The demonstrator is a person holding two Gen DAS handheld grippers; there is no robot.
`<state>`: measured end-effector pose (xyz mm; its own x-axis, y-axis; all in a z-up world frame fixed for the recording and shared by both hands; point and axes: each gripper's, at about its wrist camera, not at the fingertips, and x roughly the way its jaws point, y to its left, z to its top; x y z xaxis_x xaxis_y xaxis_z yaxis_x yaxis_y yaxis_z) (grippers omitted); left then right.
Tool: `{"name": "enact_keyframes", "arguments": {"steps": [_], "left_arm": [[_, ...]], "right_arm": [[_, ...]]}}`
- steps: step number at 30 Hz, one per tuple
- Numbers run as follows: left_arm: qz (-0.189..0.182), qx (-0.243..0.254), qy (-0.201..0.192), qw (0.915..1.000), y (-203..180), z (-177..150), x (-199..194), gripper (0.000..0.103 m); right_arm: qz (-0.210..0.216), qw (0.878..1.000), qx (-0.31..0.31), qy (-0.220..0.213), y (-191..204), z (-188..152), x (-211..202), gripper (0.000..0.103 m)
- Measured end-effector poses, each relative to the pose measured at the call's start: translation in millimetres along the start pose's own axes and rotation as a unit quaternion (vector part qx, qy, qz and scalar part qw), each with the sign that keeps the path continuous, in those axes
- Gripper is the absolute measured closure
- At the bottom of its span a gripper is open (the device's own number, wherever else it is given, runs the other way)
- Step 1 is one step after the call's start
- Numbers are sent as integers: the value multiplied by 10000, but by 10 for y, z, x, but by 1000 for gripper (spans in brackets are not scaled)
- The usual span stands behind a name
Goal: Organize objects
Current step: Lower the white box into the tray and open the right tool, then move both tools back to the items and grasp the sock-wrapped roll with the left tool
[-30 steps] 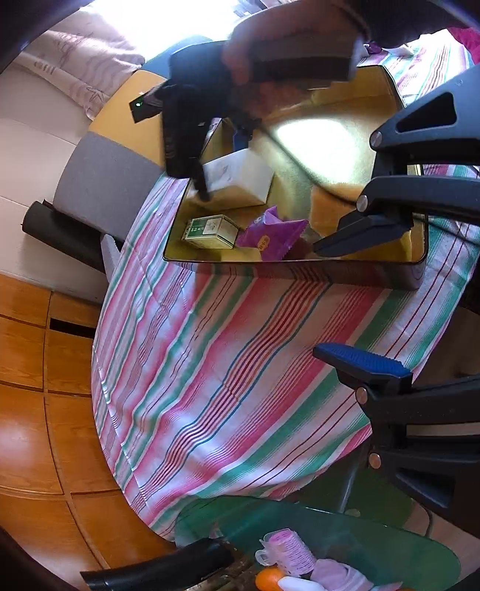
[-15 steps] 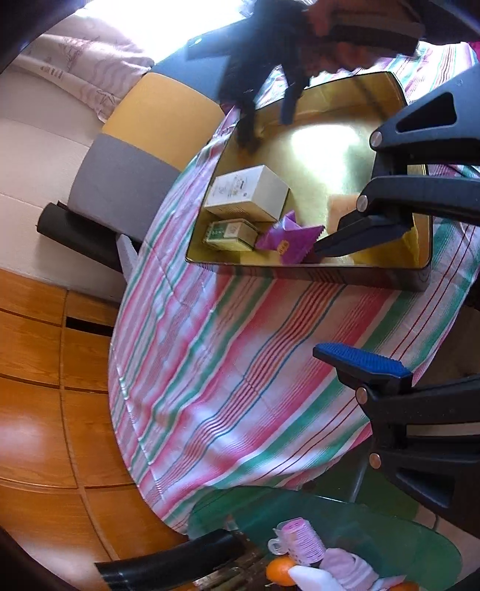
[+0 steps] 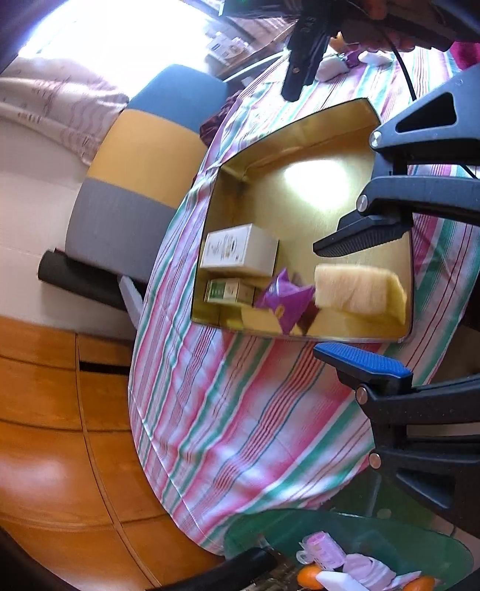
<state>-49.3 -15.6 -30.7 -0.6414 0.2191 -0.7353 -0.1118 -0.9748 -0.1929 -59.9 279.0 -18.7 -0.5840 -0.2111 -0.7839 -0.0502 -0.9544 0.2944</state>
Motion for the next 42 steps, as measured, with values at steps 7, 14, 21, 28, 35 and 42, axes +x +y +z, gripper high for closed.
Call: {"name": "enact_keyframes", "arguments": {"steps": [7,14,21,28,35,42], "left_arm": [[-393,169,256,9988,-249,-19,56,54],[-1082,1071,359,9877,-923,-3,17,55],[-1665,1847,512,9672,-1715,-47,28,55],[-2294,2278,1141,9394,-2597,-156,236,55],[-2769,2161,2032,9139,-3336,-336,675,55],[-2916,1592,2569,9075,-3783,-388,1128,54]], "right_arm": [[-354,9986,365,-122,-603,-321,-367,0],[-1117,9841,1225,-642,-1644,-505,-1029,0],[-1936,9284,2852,-1387,-2848,-862,-1721,0],[-1609,8558,4528,-1918,-3520,-1309,-1914,0],[-1358,8525,4591,-2098,-3513,-1298,-1943,0],[-1020,8598,4560,-2060,-3512,-1271,-1877,0]]}}
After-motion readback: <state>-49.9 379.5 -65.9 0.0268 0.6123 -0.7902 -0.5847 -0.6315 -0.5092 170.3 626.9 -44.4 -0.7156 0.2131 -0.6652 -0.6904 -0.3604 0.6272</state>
